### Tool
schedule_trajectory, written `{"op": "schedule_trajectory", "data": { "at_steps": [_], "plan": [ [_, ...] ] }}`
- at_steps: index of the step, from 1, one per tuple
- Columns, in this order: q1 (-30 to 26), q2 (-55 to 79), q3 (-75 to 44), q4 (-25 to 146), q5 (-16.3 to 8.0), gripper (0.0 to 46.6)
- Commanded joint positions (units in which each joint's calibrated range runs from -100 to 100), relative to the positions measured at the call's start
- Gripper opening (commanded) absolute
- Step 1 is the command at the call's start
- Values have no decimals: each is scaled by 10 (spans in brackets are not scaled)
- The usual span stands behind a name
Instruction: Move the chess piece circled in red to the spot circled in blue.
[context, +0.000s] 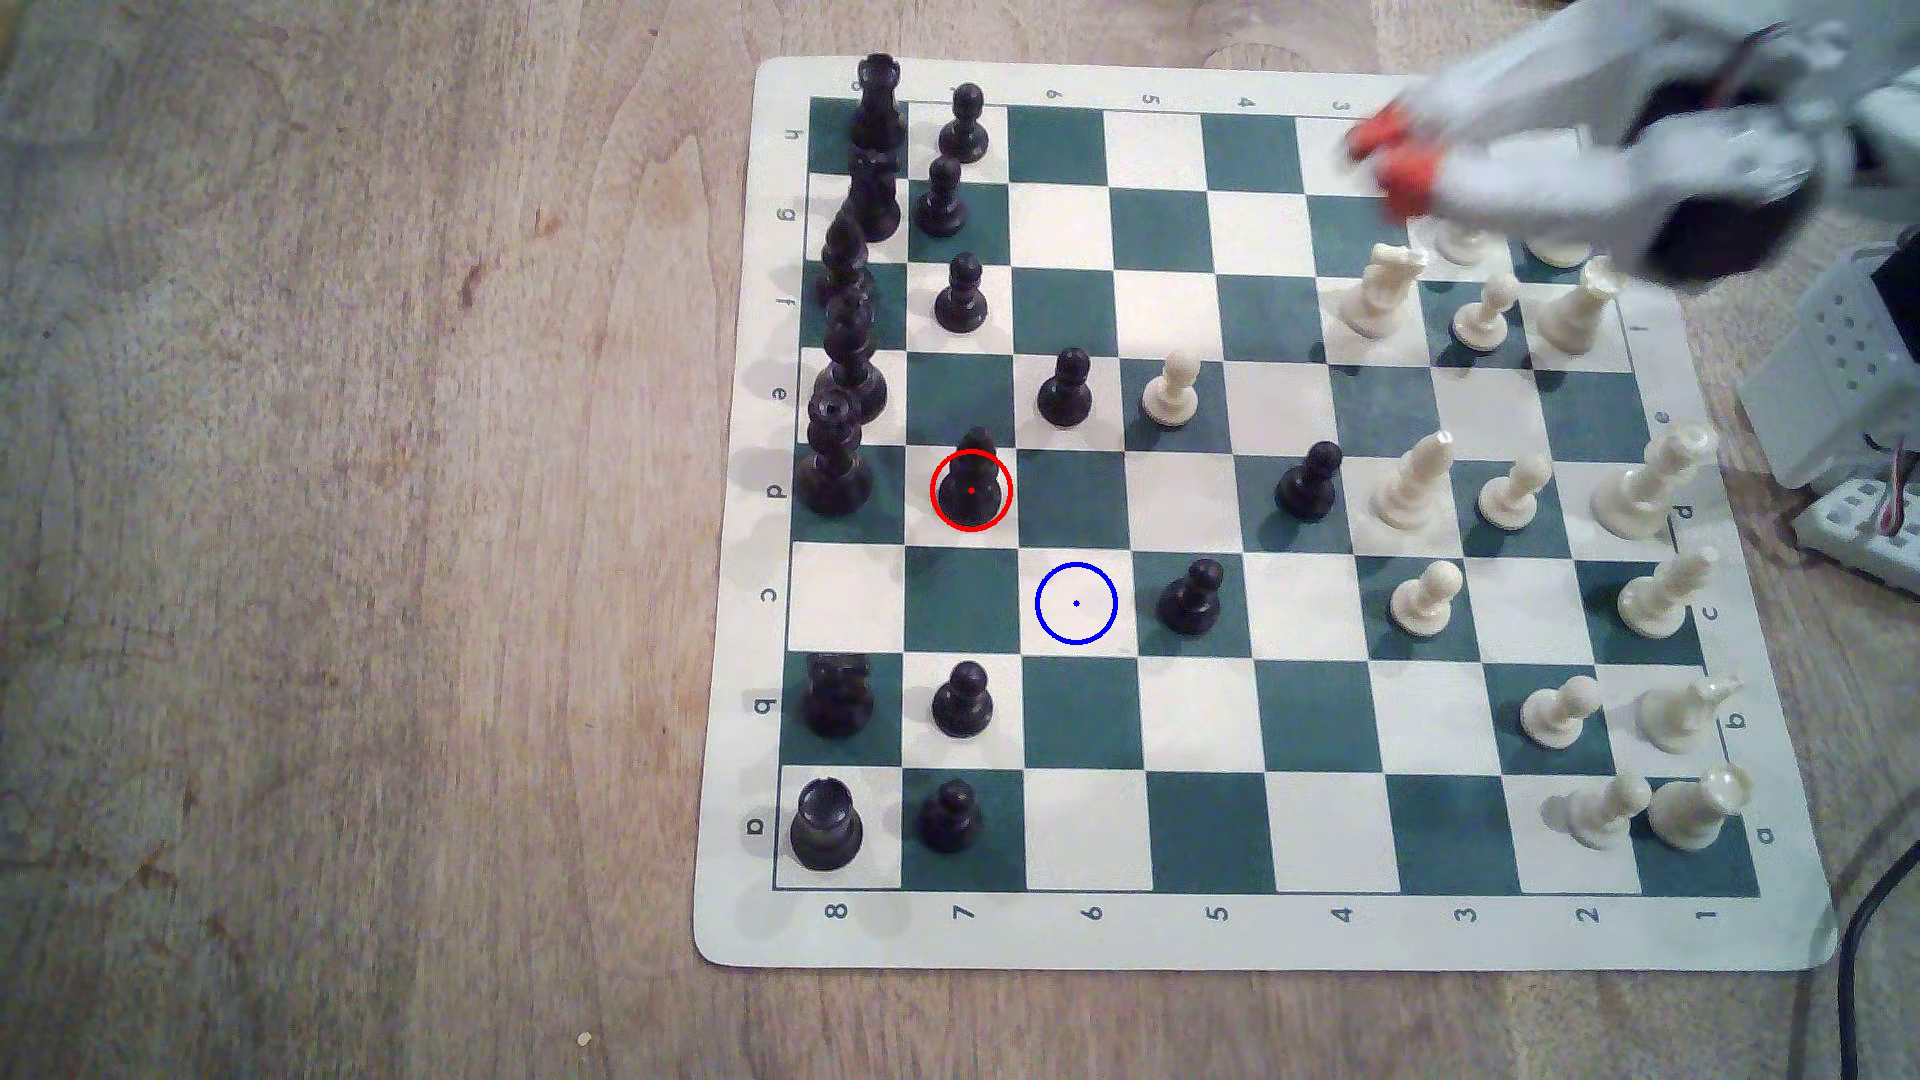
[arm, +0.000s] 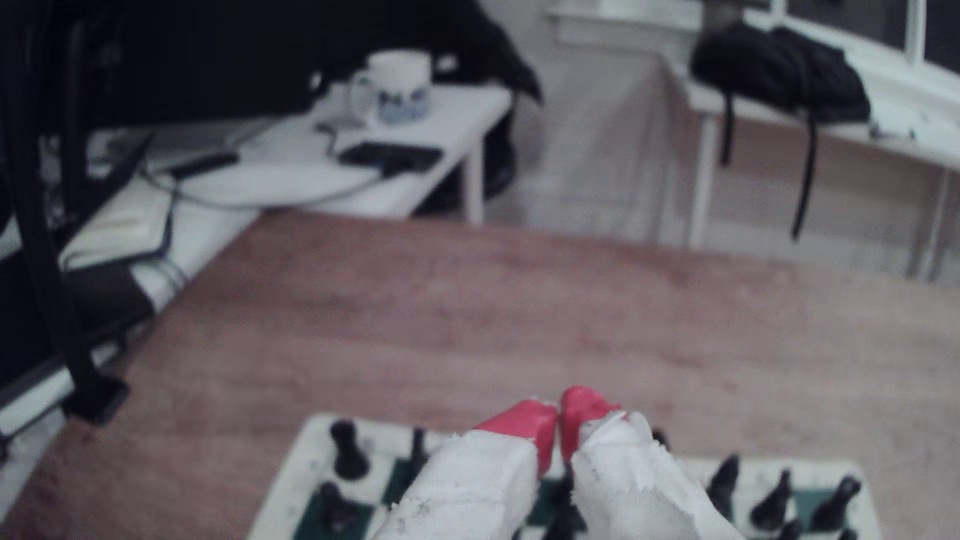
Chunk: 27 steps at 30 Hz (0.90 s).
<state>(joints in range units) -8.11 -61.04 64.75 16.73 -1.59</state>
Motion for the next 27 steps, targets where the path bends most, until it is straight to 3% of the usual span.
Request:
{"op": "schedule_trajectory", "data": {
  "at_steps": [1, 4, 9, 18, 21, 22, 27],
  "plan": [
    [6, 90, -165, 78, -48, 2],
    [6, 183, -284, 161, -80, 2],
    [6, 304, -410, 226, -106, 2],
    [5, 507, -540, 236, -138, 2],
    [5, 536, -545, 236, -145, 68],
    [6, 550, -546, 238, -148, 144],
    [8, 589, -553, 231, -153, 165]
  ]
}}
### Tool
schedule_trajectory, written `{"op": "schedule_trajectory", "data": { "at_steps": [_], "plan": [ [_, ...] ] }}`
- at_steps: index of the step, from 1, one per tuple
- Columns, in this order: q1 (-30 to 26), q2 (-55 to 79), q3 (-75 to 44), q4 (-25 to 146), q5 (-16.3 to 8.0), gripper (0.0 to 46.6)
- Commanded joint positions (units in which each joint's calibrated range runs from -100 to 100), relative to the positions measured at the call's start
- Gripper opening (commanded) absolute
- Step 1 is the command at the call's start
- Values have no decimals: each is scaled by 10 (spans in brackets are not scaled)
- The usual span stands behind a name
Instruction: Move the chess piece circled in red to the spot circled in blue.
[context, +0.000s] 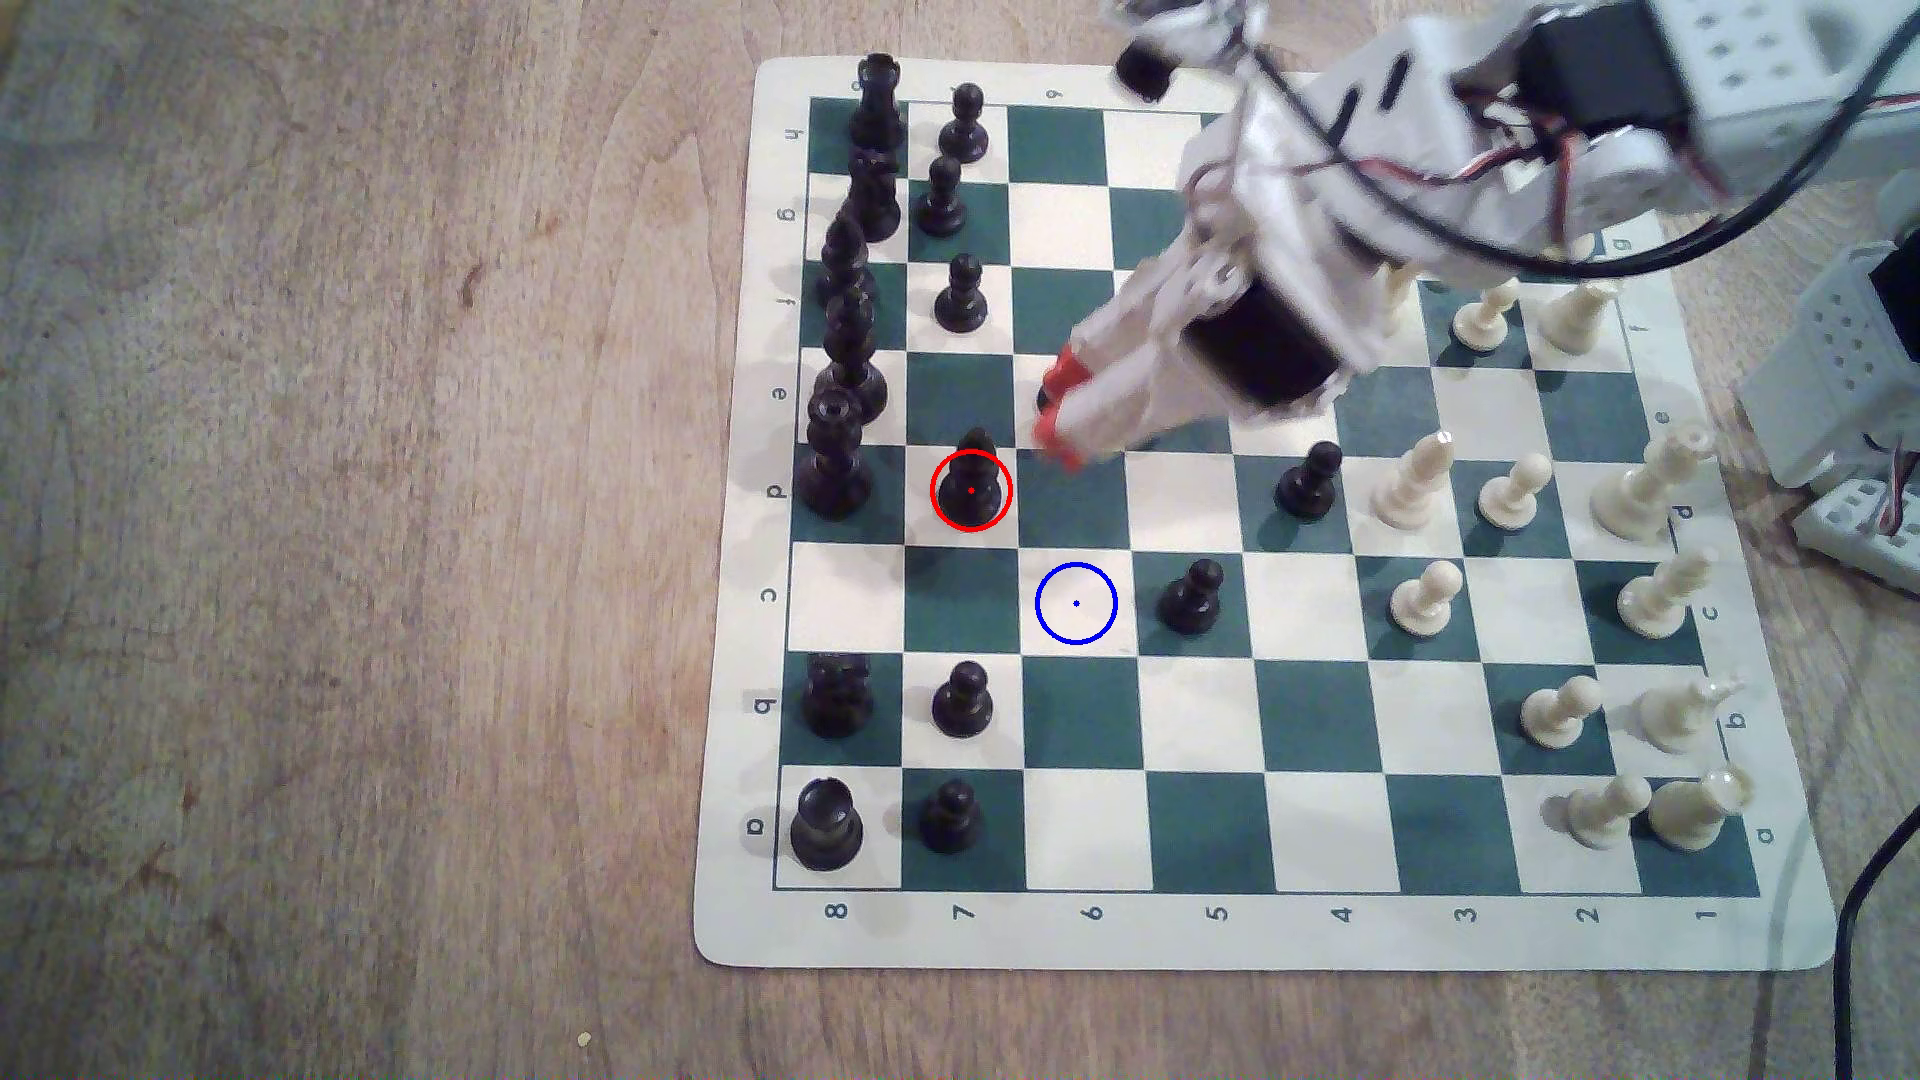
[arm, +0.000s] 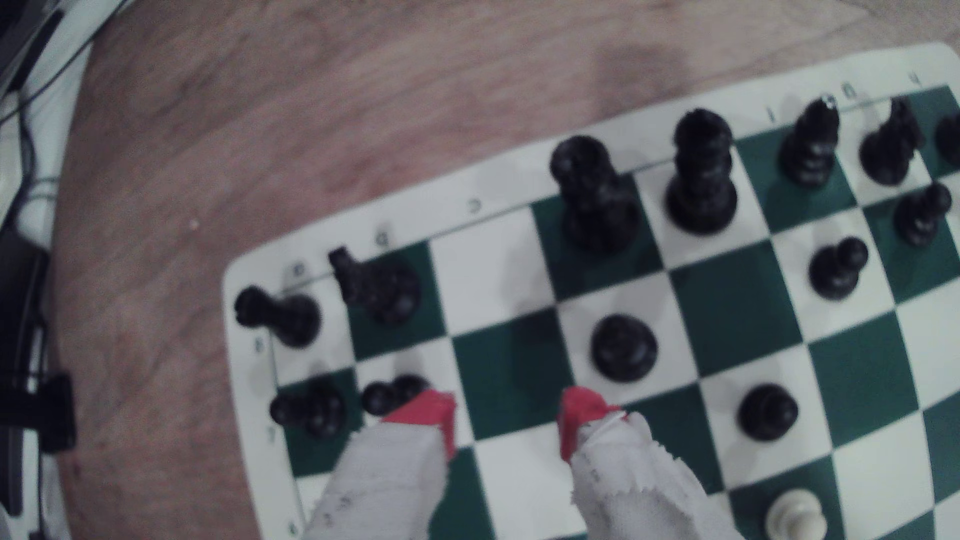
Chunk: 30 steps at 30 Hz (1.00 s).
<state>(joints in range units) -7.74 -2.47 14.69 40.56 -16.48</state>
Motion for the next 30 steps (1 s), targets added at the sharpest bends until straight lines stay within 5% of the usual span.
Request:
{"op": "schedule_trajectory", "data": {
  "at_steps": [1, 30],
  "plan": [
    [4, 9, -53, -15, -4, 164],
    [26, 155, -129, -52, -1, 156]
  ]
}}
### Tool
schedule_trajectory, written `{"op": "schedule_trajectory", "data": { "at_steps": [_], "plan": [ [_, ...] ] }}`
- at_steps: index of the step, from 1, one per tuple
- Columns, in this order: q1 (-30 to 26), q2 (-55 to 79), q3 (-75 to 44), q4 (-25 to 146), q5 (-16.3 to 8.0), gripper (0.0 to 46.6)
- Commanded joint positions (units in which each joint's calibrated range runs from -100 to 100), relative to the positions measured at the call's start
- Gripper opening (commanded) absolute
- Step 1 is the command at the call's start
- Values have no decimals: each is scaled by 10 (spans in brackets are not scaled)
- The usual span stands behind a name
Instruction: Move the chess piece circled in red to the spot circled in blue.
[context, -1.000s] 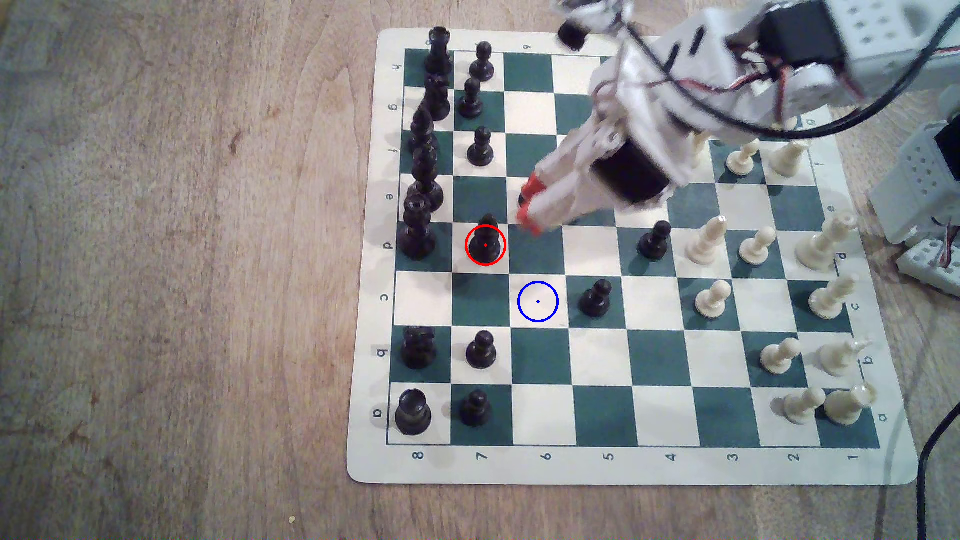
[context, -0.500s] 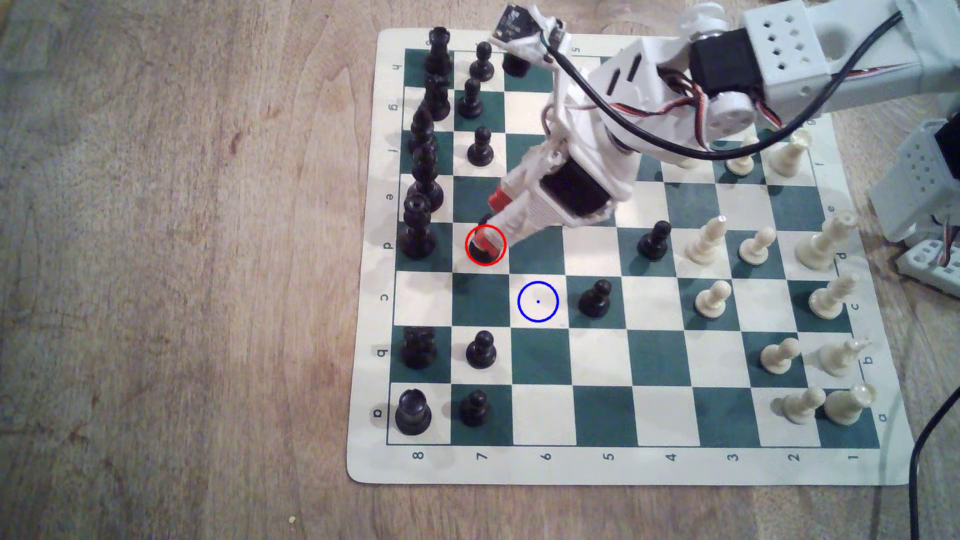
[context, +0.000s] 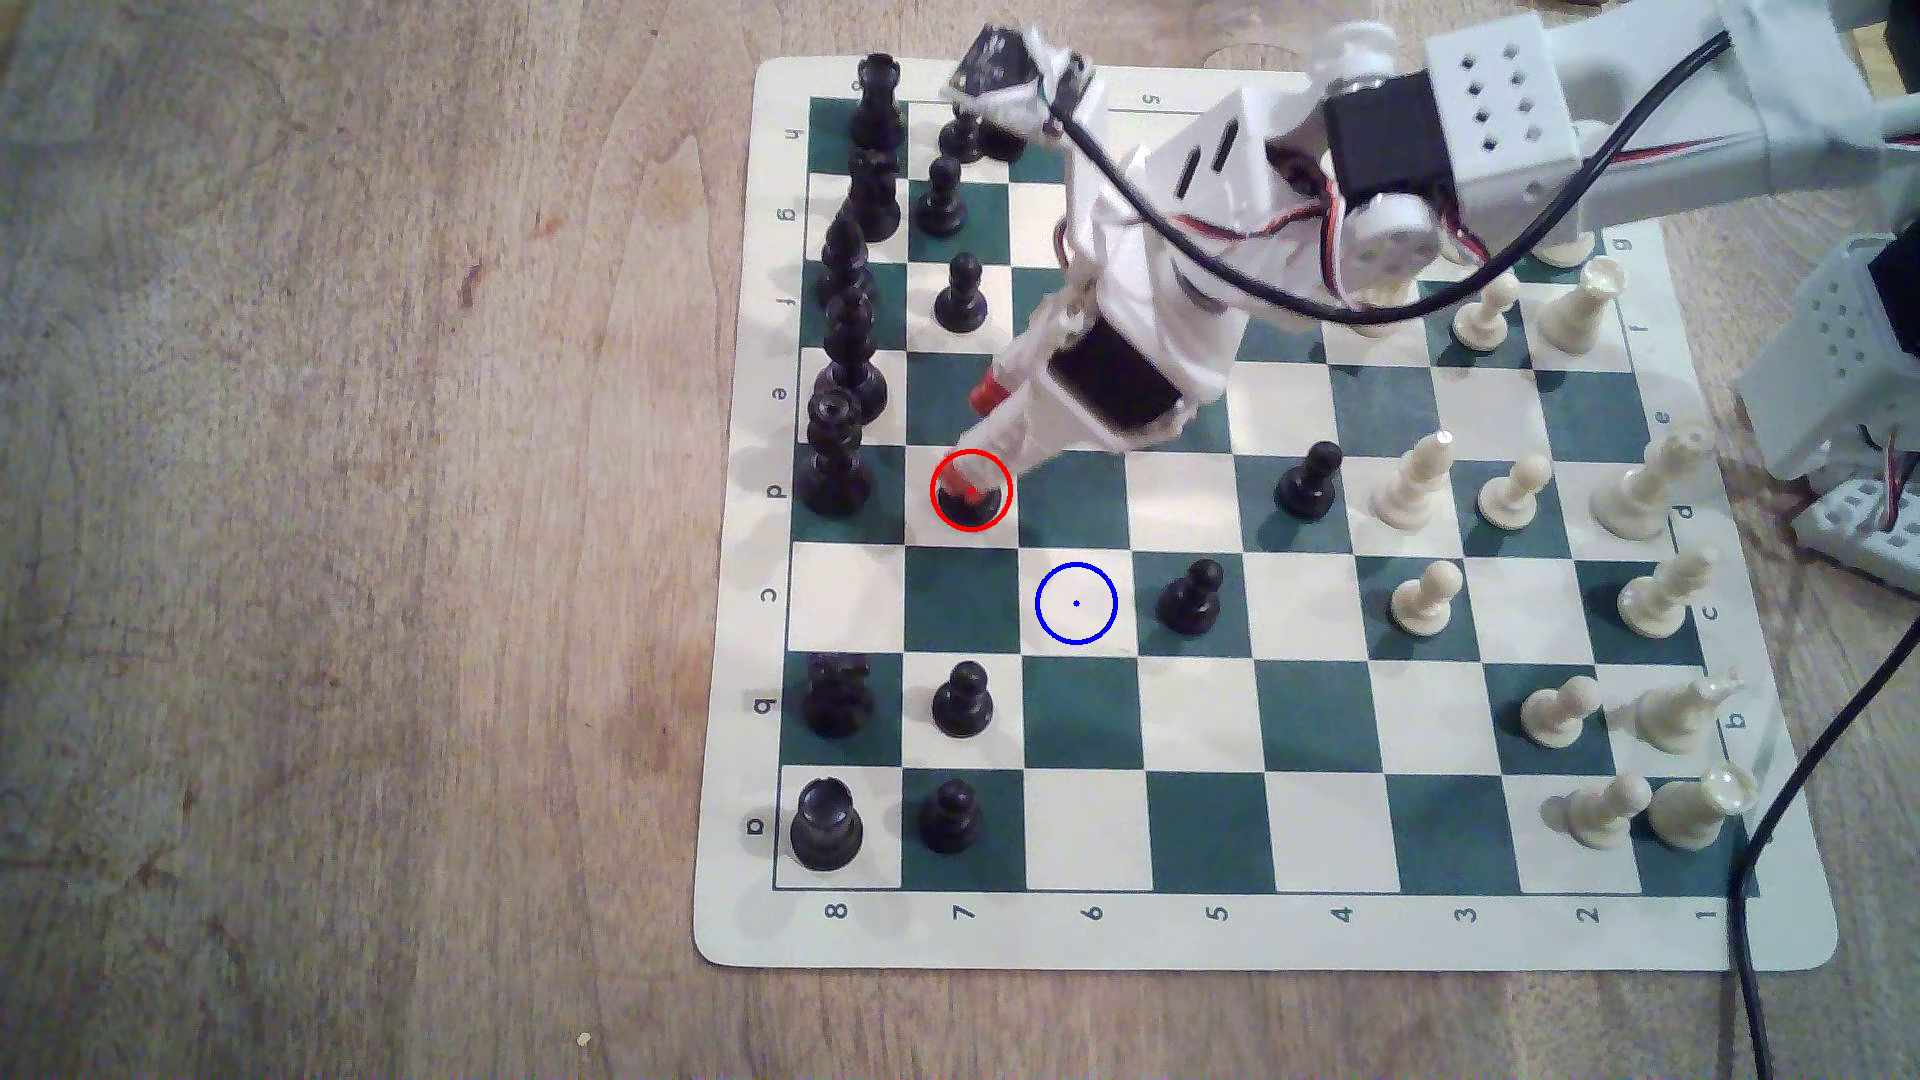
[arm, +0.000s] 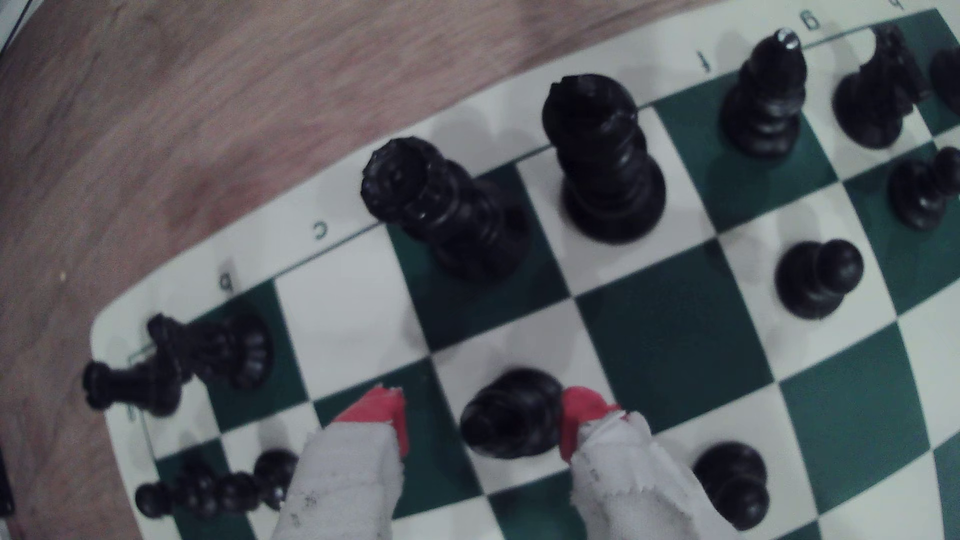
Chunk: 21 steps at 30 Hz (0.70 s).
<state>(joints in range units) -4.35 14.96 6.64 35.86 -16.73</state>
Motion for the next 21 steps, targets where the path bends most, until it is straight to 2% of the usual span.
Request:
{"op": "schedule_trajectory", "data": {
  "at_steps": [1, 10, 21],
  "plan": [
    [-9, -19, -48, -5, 1, 154],
    [-13, -12, -47, -5, 1, 121],
    [-11, -2, -45, -12, 1, 111]
  ]
}}
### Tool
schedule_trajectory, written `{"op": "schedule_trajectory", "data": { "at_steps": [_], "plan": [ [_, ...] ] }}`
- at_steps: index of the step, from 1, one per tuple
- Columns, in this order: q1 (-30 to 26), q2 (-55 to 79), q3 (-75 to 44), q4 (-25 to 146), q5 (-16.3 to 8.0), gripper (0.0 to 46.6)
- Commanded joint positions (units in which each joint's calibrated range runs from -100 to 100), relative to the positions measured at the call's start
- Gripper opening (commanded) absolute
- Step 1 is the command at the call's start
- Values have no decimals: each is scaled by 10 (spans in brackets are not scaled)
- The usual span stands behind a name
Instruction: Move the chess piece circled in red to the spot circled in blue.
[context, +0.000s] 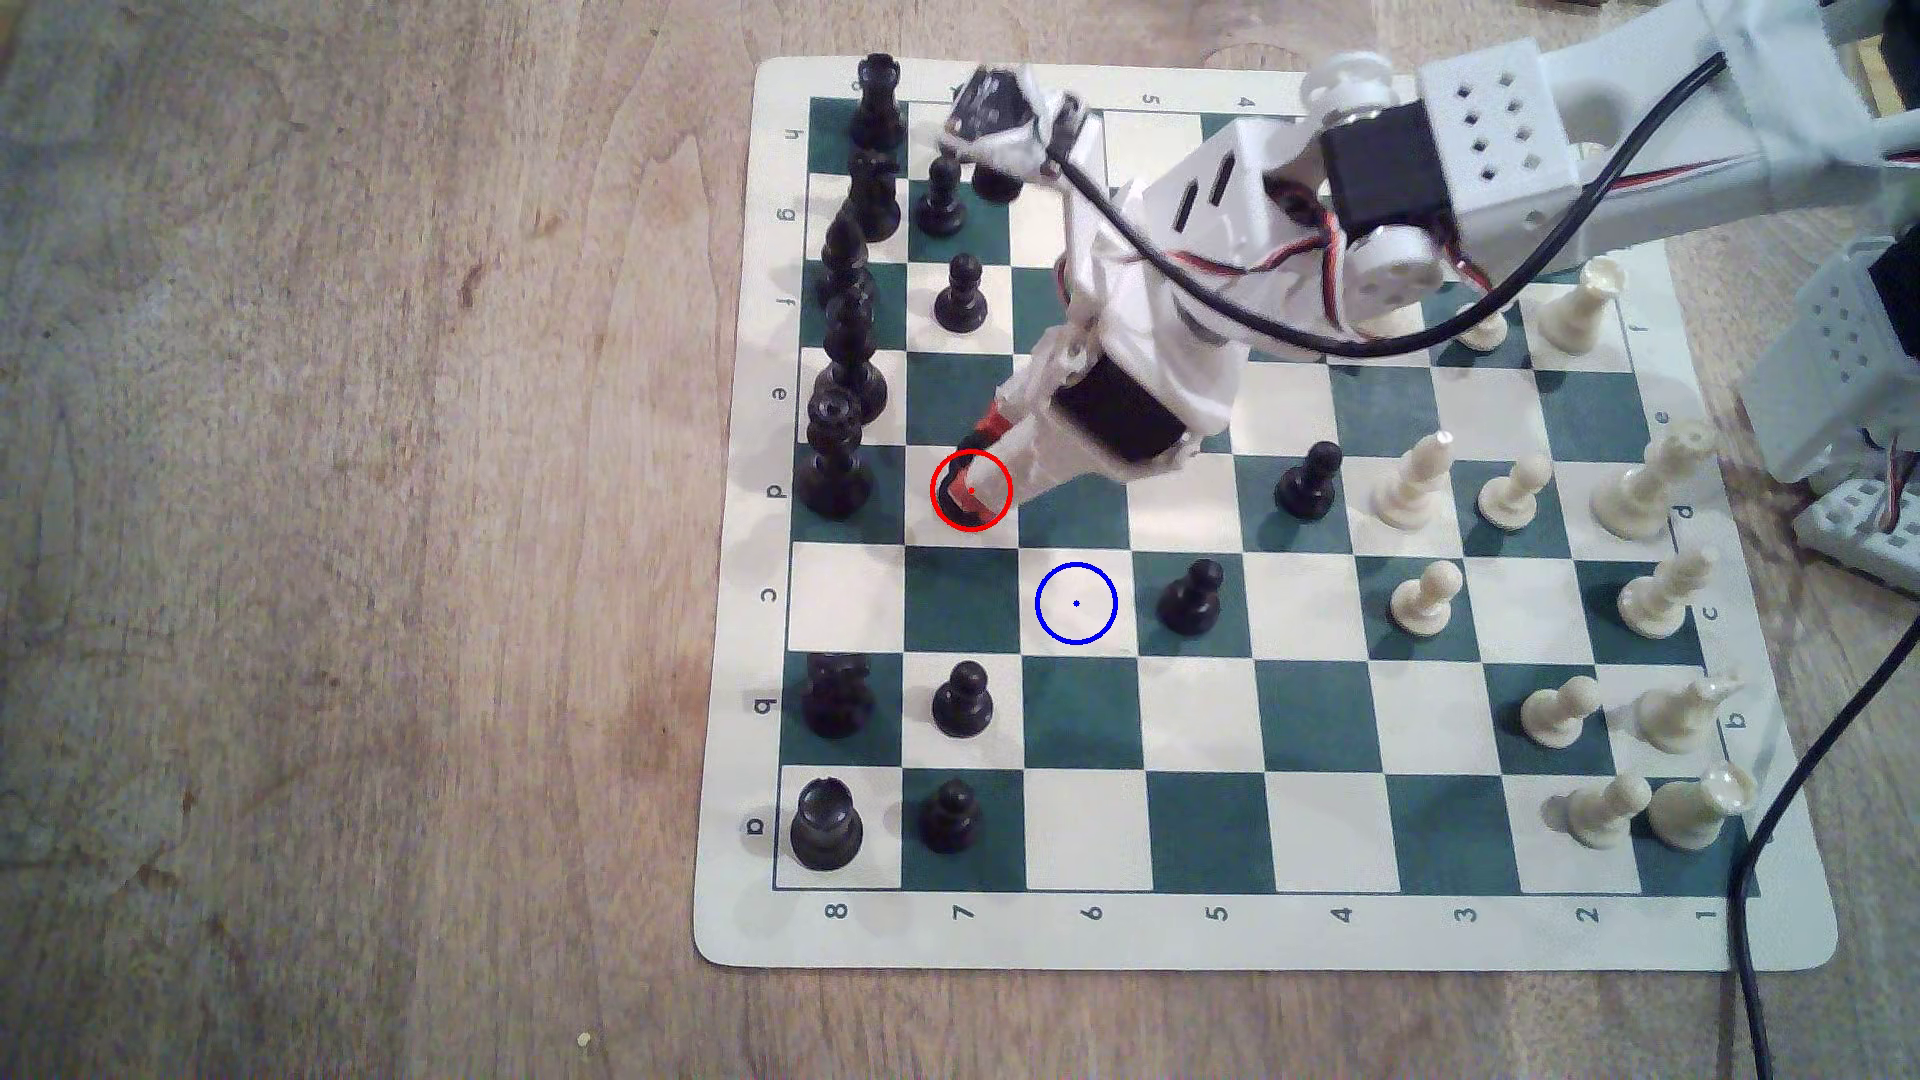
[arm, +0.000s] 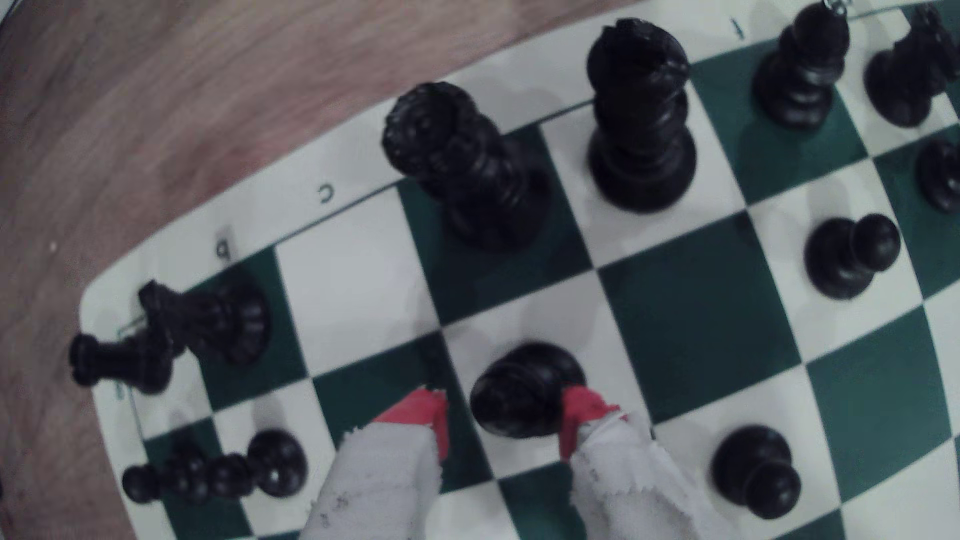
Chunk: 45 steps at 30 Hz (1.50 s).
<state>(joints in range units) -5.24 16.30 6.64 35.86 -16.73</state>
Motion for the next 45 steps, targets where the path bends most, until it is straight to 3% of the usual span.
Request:
{"op": "schedule_trajectory", "data": {
  "at_steps": [1, 6, 10, 20, 24, 26, 27, 29, 38, 45],
  "plan": [
    [-1, -15, -45, -13, 1, 106],
    [0, -15, -44, -15, 1, 87],
    [0, -15, -44, -22, -3, 136],
    [4, -15, -37, -38, -4, 151],
    [5, -16, -36, -39, -3, 120],
    [5, -17, -35, -39, -1, 82],
    [5, -18, -33, -39, 0, 40],
    [5, -19, -30, -40, 0, 18],
    [12, -46, -24, -42, 0, 6],
    [32, -162, 1, -14, -1, 5]
  ]
}}
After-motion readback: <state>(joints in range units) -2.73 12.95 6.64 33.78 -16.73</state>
